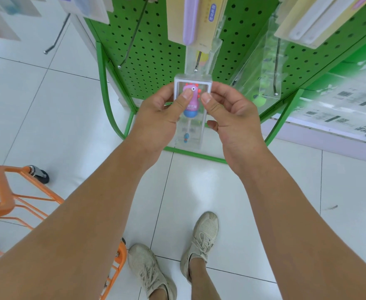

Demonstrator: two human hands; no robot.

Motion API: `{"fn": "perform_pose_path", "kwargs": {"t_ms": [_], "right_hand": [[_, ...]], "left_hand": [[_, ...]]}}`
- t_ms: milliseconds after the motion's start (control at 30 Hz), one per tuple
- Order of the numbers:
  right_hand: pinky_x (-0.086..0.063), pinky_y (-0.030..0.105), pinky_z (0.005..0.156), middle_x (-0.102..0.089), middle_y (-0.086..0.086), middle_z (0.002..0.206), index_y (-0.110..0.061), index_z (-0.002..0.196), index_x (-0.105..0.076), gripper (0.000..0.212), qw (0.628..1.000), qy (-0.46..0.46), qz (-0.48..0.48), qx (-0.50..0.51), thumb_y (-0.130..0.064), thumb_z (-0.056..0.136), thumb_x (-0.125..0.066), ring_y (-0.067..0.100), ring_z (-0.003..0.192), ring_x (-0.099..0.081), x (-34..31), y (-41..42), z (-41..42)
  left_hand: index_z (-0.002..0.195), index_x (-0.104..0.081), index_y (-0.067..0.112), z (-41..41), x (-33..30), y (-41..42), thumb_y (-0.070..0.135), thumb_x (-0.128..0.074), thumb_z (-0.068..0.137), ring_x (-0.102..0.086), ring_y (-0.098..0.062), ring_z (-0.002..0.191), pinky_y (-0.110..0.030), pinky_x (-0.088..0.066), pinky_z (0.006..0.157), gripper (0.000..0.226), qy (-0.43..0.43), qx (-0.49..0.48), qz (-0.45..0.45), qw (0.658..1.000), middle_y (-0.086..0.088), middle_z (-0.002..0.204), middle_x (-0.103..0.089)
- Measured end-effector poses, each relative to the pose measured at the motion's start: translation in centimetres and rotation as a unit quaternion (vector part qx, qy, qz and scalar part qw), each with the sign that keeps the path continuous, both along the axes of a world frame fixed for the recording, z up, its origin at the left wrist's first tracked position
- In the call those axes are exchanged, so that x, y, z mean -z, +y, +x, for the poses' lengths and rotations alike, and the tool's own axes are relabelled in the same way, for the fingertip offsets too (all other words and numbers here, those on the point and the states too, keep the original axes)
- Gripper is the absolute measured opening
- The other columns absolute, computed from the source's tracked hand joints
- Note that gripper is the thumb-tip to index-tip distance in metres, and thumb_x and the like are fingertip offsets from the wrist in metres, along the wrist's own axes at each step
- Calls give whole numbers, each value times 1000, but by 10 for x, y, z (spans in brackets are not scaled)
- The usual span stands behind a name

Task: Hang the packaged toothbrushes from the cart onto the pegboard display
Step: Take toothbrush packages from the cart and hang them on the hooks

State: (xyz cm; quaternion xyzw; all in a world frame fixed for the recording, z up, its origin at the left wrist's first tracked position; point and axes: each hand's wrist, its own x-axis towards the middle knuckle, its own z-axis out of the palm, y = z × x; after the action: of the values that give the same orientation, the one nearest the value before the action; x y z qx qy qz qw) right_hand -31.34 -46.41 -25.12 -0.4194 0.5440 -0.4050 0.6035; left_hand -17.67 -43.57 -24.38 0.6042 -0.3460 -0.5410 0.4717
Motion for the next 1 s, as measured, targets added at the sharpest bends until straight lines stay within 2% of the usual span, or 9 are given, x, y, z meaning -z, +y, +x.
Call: {"fn": "perform_pose_path", "kwargs": {"t_ms": [133, 200, 233, 300, 400, 600, 700, 800, 1000], "right_hand": [[-51, 17, 72, -72, 2, 108, -13, 117, -68, 25, 999, 20, -18, 37, -17, 93, -72, 6, 90, -64, 5, -13, 7], [-53, 18, 76, -69, -4, 102, -15, 114, -67, 21, 997, 31, -32, 60, -15, 94, -71, 2, 86, -62, 7, -25, 16], [-54, 20, 78, -69, -5, 101, -16, 113, -66, 20, 996, 36, -38, 74, -15, 94, -71, 2, 86, -62, 8, -32, 21], [-54, 19, 82, -68, -6, 99, -16, 110, -65, 17, 992, 53, -57, 100, -12, 94, -70, 2, 86, -62, 9, -50, 29], [-52, 15, 81, -68, -2, 103, -14, 109, -66, 19, 983, 99, -68, 136, -10, 92, -72, 3, 89, -62, 10, -75, 36], [-56, 38, 96, -68, 1, 106, -15, 112, -65, 28, 978, 138, 38, 155, -24, 89, -77, 18, 101, -66, 11, -59, 34], [-59, 40, 90, -64, -3, 90, -14, 106, -66, 22, 969, 157, 160, 107, -28, 91, -75, 15, 85, -63, -8, -6, 31], [-57, 29, 73, -69, 4, 90, -16, 91, -68, 6, 956, 151, 252, 2, -21, 94, -70, 17, 79, -63, -51, 57, 42], [-54, 27, 71, -75, 6, 89, -14, 93, -73, 7, 961, 130, 200, -140, -15, 94, -66, 17, 79, -70, -166, 142, 155]], "left_hand": [[136, -60, 20, -2, 5, -13, 30, -58, 101, -65, -7, 114, -30, -49, 104, 36, -36, -21, 38, 998, 5, 125, -69], [145, -51, 17, -2, 4, -17, 31, -58, 101, -59, -6, 120, -30, -45, 108, 46, -53, -48, 75, 995, 6, 133, -63], [143, -51, 16, -1, 3, -17, 30, -59, 101, -59, -6, 116, -31, -45, 109, 45, -56, -63, 87, 993, 10, 127, -64], [127, -61, 21, 2, 3, -17, 29, -59, 100, -59, -1, 103, -32, -47, 108, 28, -53, -84, 100, 990, 18, 106, -63], [110, -63, 28, 7, 5, -11, 30, -59, 100, -60, -2, 105, -36, -48, 107, 11, -52, -86, 110, 989, 17, 103, -64], [98, -65, 31, 20, -5, 11, 27, -61, 99, -62, -12, 94, -38, -55, 95, 6, -45, -82, 146, 985, -1, 111, -69], [93, -66, 27, 32, -24, 30, 19, -61, 97, -64, -14, 96, -33, -55, 91, 10, -9, -84, 186, 979, 0, 104, -69], [95, -67, 22, 48, -59, 53, 15, -62, 94, -65, -14, 92, -36, -55, 92, 9, 22, -93, 197, 976, 1, 96, -70], [94, -68, 23, 153, -153, 152, 23, -63, 95, -68, -10, 81, -31, -54, 80, 6, 28, -199, 136, 970, 1, 88, -72]]}}
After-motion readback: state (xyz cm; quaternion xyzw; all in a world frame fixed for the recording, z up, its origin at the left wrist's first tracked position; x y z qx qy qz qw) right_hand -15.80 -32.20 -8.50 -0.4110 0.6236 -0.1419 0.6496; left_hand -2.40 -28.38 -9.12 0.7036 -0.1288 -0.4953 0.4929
